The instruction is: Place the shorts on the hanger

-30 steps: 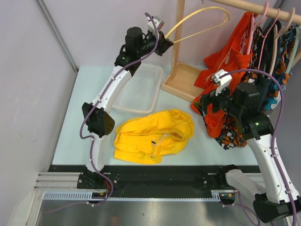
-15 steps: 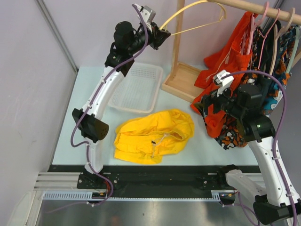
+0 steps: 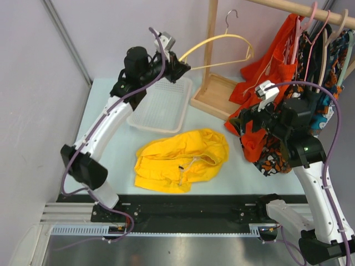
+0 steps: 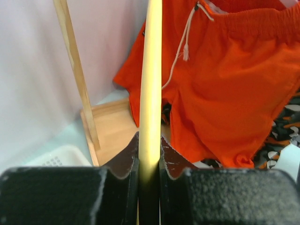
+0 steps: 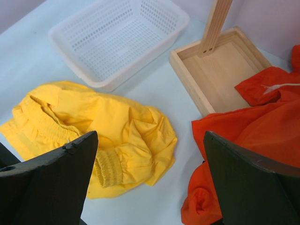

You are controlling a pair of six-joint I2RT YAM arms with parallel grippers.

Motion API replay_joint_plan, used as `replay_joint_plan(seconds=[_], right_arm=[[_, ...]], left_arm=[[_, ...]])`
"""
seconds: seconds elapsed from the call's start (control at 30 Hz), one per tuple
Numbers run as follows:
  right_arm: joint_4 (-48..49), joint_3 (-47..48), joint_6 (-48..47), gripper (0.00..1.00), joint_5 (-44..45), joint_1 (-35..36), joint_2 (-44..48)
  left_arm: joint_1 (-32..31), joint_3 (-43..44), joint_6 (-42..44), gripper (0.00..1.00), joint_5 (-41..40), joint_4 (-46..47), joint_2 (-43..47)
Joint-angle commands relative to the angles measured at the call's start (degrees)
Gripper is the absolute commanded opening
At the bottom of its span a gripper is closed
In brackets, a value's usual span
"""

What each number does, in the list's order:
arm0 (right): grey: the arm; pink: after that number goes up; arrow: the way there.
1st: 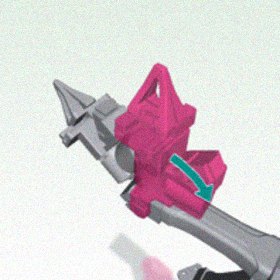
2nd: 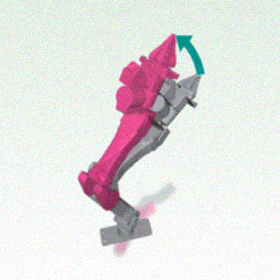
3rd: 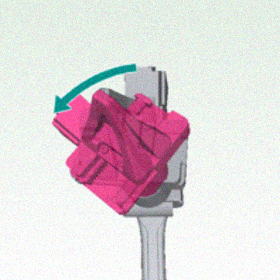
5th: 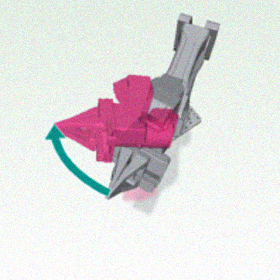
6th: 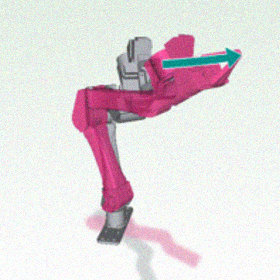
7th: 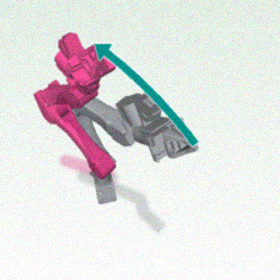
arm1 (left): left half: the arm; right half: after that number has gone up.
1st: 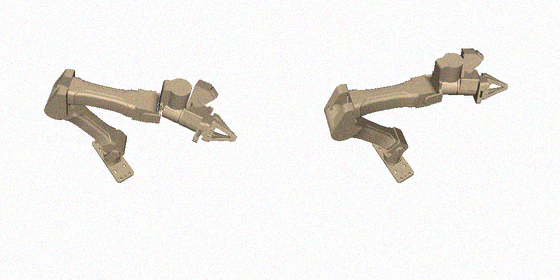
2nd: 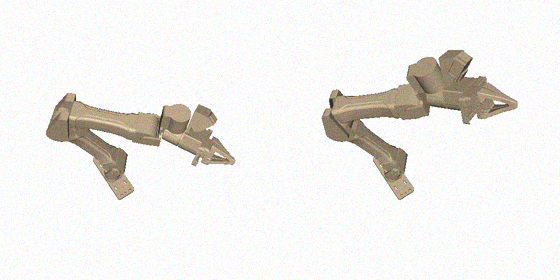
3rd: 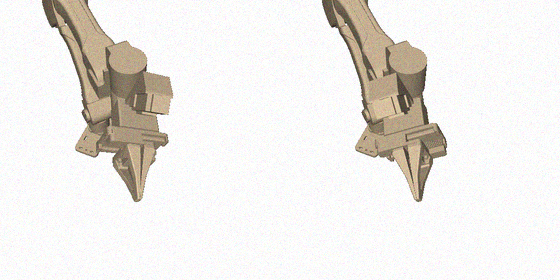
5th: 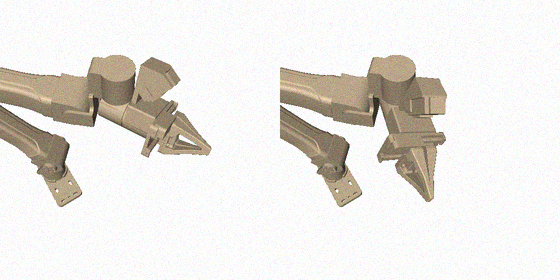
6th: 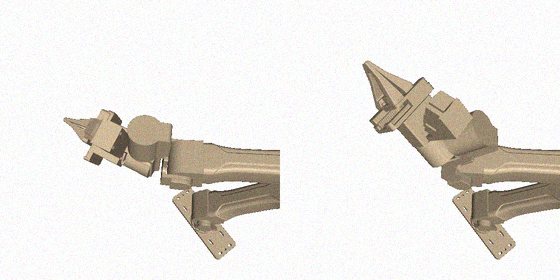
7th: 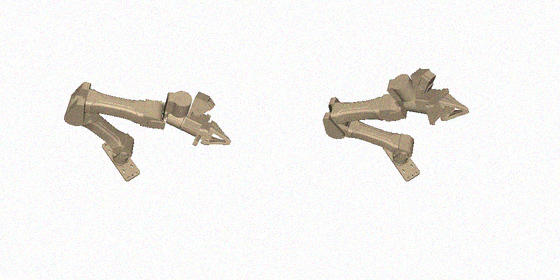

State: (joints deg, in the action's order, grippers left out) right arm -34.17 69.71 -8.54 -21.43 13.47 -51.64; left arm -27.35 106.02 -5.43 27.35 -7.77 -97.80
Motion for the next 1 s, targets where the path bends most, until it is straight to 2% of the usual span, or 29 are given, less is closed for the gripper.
replay_joint_plan(seconds=[0.0,0.13,0.27,0.33,0.5,0.63,0.8,0.83,0.97], right_arm=[[5.25,6.11,5.89,1.0,0.35,-0.38,-1.27],[6.92,12.79,11.69,1.0,-4.05,-0.12,-5.48],[11.65,16.24,18.36,1.0,-5.81,-0.03,-9.0],[14.56,16.77,23.2,0.98,-6.34,0.15,-10.14],[23.35,21.33,33.92,0.95,-2.66,2.87,-18.21],[29.84,24.33,45.85,0.93,-1.77,5.94,-23.33],[32.41,23.89,47.9,0.92,-0.63,13.59,-26.14],[31.89,23.8,48.35,0.92,-0.54,14.47,-26.49],[29.53,21.61,49.58,0.92,2.43,16.75,-26.32]], left_arm=[[0.02,-8.97,-0.19,0.0,0.86,2.15,11.74],[0.11,-15.39,0.07,0.0,1.13,0.4,20.26],[-0.07,-17.94,5.24,0.01,-5.97,-5.23,26.86],[-0.16,-19.0,11.11,0.0,-8.36,-7.16,30.55],[-0.86,-22.78,18.78,0.0,-19.5,-9.02,35.91],[-4.8,-28.48,31.05,0.0,-31.11,-6.3,42.32],[-10.43,-37.27,44.95,0.0,-41.48,-2.54,47.25],[-11.22,-40.42,50.46,0.0,-45.33,-1.21,48.13],[-13.69,-49.9,65.78,0.0,-51.07,6.61,52.52]])
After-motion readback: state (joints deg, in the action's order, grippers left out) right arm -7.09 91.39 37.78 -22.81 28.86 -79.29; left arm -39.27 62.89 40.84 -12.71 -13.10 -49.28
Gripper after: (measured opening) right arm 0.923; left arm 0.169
